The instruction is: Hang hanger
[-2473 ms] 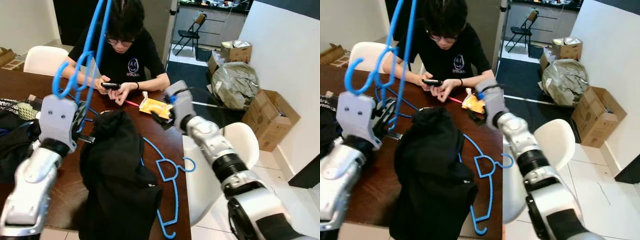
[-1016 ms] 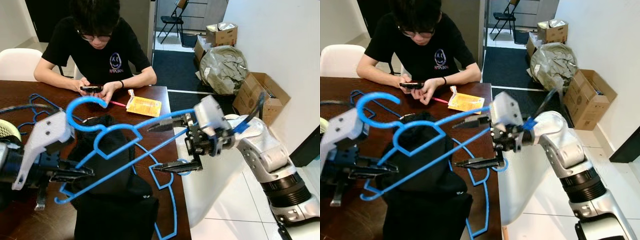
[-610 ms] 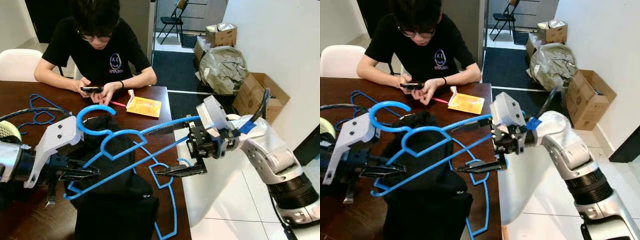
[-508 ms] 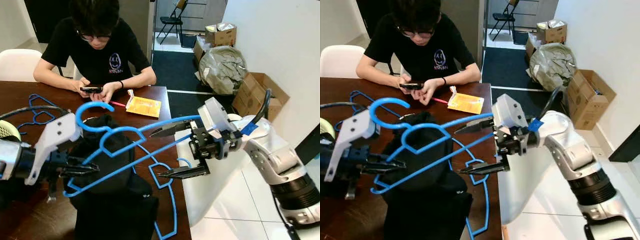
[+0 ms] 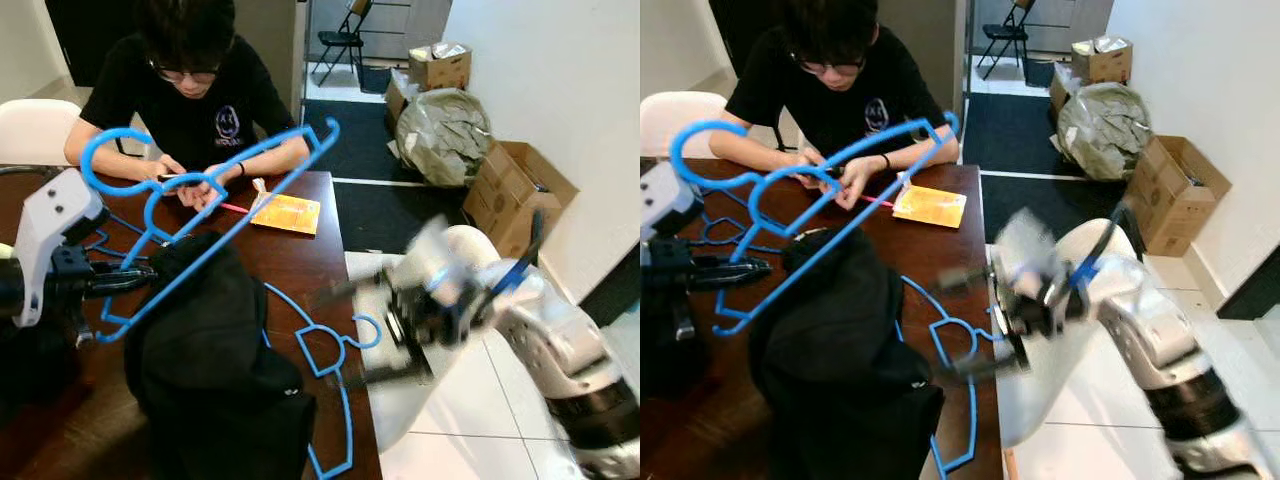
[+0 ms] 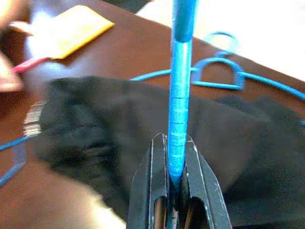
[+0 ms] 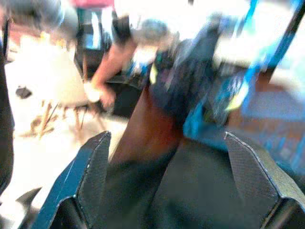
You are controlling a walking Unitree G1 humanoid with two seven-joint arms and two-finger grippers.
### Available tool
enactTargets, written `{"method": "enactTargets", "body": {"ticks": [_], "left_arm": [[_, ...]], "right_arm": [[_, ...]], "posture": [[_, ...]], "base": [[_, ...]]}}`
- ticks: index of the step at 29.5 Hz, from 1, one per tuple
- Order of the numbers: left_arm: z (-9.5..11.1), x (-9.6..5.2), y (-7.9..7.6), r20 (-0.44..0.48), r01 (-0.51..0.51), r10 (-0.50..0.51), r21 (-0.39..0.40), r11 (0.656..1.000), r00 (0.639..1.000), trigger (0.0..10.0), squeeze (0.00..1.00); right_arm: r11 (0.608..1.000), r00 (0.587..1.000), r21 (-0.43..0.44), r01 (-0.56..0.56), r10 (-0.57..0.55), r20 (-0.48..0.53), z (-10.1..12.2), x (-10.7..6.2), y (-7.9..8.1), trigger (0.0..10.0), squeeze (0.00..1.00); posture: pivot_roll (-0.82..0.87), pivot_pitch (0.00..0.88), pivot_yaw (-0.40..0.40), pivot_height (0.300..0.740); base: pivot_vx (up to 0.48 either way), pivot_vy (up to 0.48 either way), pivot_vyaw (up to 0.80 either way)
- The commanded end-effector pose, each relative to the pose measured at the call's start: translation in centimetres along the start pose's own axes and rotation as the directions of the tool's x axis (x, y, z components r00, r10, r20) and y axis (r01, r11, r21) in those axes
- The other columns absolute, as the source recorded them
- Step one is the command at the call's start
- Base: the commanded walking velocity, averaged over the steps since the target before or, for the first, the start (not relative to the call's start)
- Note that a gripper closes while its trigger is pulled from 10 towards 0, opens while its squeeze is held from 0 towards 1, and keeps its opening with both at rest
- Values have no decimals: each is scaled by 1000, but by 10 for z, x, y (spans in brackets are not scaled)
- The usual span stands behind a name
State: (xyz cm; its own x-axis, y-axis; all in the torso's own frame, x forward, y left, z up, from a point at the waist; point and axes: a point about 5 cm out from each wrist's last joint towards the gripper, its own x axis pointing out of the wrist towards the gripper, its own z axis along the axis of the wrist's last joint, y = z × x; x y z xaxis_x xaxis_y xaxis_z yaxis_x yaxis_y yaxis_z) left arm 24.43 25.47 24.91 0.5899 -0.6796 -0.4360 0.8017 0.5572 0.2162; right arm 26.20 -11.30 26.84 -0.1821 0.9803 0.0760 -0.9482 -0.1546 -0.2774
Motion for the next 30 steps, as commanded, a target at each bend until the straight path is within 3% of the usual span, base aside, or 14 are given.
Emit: {"method": "enactTargets", "body": {"ticks": [1, 2, 4, 7, 9, 10, 11, 14, 20, 30], "left_arm": [[-6, 10, -12, -17, 82, -82, -24, 996, 996, 10000, 0], [-6, 10, -12, -17, 82, -82, -24, 996, 996, 10000, 0], [-10, 19, -20, -26, 135, -136, -34, 990, 990, 10000, 0], [-11, 26, -24, -17, 158, -159, -40, 987, 987, 10000, 0], [-10, 28, -25, -11, 163, -164, -41, 986, 986, 10000, 0], [-10, 31, -27, -6, 171, -171, -40, 984, 985, 10000, 0], [-10, 31, -27, -6, 171, -171, -40, 984, 985, 10000, 0], [-10, 41, -36, -8, 222, -222, -36, 974, 975, 10000, 0], [-9, 47, -42, -19, 265, -265, -24, 964, 964, 10000, 0], [-17, 54, -47, -158, 306, -297, 35, 951, 942, 10000, 0]], "right_arm": [[998, 992, -44, 41, -35, 122, 21, -3, -5, 10000, 0], [998, 992, -44, 41, -35, 122, 21, -3, -5, 10000, 0], [994, 970, -93, 56, -32, 239, 41, -5, -9, 10000, 0], [987, 965, -134, 86, -50, 256, 49, -1, -14, 10000, 0], [983, 975, -153, 103, -70, 212, 46, 3, -16, 10000, 0], [977, 986, -171, 125, -103, 133, 37, 10, -20, 10000, 0], [977, 986, -171, 125, -103, 133, 37, 10, -20, 10000, 0], [986, 994, -155, 68, -80, -77, -5, 40, -18, 10000, 0], [988, 987, -143, 56, -76, -144, -19, 47, -18, 10000, 0], [984, 967, -166, 59, -98, -237, -25, 44, -22, 10000, 0]], "posture": [[133, 0, -22, 740], [133, 0, -22, 740], [131, 0, -19, 740], [130, 0, -18, 740], [130, 0, -18, 740], [124, 0, -13, 740], [124, 0, -13, 740], [130, 0, -17, 740], [132, 0, -19, 740], [121, 0, -12, 740]], "base": [[0, 0, 0], [0, 0, 0], [0, 0, 0], [0, 0, 0], [0, 0, 0], [0, 0, 0], [0, 0, 0], [0, 0, 0], [0, 0, 0], [0, 0, 0]]}}
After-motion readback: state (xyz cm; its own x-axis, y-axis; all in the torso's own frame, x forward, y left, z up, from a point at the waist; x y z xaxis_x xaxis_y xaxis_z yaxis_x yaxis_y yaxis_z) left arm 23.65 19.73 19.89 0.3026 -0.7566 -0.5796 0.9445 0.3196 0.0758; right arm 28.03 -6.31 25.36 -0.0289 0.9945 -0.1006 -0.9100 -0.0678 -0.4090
